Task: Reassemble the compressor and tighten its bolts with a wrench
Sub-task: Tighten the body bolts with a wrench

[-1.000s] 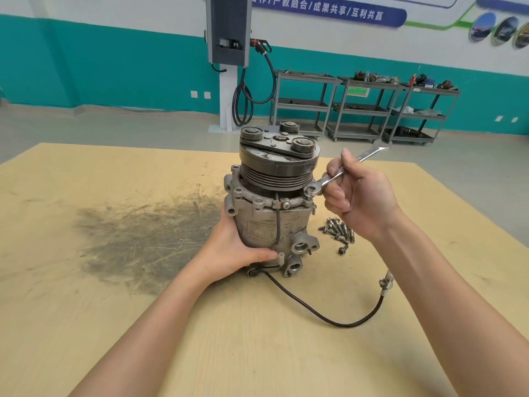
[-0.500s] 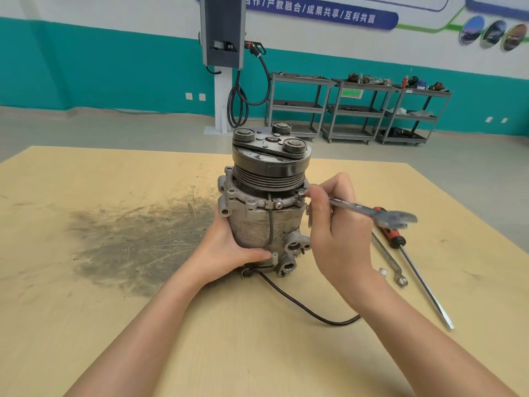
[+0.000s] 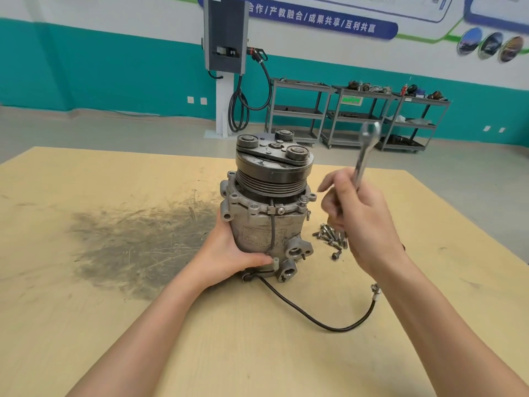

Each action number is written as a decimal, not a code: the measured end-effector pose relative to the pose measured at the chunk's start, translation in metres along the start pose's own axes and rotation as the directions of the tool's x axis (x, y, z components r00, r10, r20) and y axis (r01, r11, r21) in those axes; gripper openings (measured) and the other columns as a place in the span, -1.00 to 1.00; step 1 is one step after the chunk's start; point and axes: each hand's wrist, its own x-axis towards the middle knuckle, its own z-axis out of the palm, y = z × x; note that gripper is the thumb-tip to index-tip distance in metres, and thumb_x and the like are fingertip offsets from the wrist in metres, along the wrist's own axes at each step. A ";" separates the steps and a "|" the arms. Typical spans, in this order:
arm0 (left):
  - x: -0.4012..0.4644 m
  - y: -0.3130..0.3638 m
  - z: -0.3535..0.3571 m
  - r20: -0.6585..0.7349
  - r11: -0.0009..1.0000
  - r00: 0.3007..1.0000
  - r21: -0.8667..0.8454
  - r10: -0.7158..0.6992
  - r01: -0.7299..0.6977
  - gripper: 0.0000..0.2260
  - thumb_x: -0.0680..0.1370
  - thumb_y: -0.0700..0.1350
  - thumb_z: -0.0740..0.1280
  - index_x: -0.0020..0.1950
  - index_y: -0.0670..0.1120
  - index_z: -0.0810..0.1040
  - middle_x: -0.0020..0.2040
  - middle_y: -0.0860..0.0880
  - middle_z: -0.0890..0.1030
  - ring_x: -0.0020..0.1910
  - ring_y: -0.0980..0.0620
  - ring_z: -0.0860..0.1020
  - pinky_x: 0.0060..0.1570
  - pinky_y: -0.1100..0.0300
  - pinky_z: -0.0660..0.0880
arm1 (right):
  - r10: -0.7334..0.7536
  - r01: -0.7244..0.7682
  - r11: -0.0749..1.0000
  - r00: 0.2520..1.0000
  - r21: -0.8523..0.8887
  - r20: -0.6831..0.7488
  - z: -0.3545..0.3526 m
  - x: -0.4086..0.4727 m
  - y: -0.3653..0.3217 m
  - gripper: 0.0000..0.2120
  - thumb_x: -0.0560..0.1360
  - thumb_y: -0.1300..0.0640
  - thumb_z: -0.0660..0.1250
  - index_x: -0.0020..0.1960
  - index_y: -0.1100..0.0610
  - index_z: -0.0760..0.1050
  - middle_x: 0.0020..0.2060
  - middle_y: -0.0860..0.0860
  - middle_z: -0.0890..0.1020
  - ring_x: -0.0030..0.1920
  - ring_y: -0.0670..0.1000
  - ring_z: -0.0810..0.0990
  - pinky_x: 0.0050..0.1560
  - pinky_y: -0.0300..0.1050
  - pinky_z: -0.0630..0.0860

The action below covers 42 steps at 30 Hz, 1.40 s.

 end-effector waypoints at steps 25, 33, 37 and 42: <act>0.000 -0.001 0.001 0.005 0.999 1.000 -0.034 0.029 -0.029 0.06 0.08 0.18 0.58 0.46 0.07 0.12 0.33 0.14 0.42 0.33 0.25 0.40 0.33 0.24 0.33 | -0.060 0.043 0.977 0.995 -0.209 -0.077 0.022 -0.008 0.015 -0.90 0.52 0.12 0.42 -0.12 0.00 0.51 -0.38 -0.06 0.56 -0.35 -0.17 0.49 -0.35 -0.29 0.46; 0.000 -0.002 0.001 0.002 0.999 1.000 -0.034 0.030 -0.030 0.02 0.07 0.18 0.60 0.43 0.10 0.17 0.29 0.20 0.45 0.27 0.38 0.40 0.21 0.42 0.33 | 0.075 -0.095 0.987 0.986 -0.133 -0.150 0.011 -0.003 0.011 -0.44 0.36 -0.21 0.43 0.29 -0.08 0.41 -0.22 -0.03 0.50 -0.24 -0.12 0.51 -0.24 -0.21 0.49; -0.001 -0.004 0.001 -0.044 0.999 0.999 -0.030 0.023 -0.024 -0.02 0.06 0.19 0.60 0.37 0.19 0.19 0.25 0.27 0.44 0.22 0.47 0.37 0.06 0.55 0.33 | 0.064 -0.078 0.981 0.994 -0.175 -0.084 0.006 0.013 -0.006 -0.57 0.52 -0.24 0.24 0.33 -0.11 0.44 0.20 -0.03 0.52 0.13 -0.11 0.50 0.03 -0.25 0.51; -0.002 -0.004 0.002 -0.062 0.999 0.997 -0.010 0.040 -0.040 -0.03 0.07 0.19 0.61 0.38 0.18 0.19 0.25 0.28 0.42 0.23 0.46 0.37 0.13 0.48 0.31 | 0.047 -0.049 0.894 0.999 -0.445 -0.016 0.021 0.032 -0.034 -0.18 0.37 -0.46 0.23 0.49 -0.06 0.26 0.30 -0.03 0.44 0.42 0.05 0.18 0.28 0.05 0.26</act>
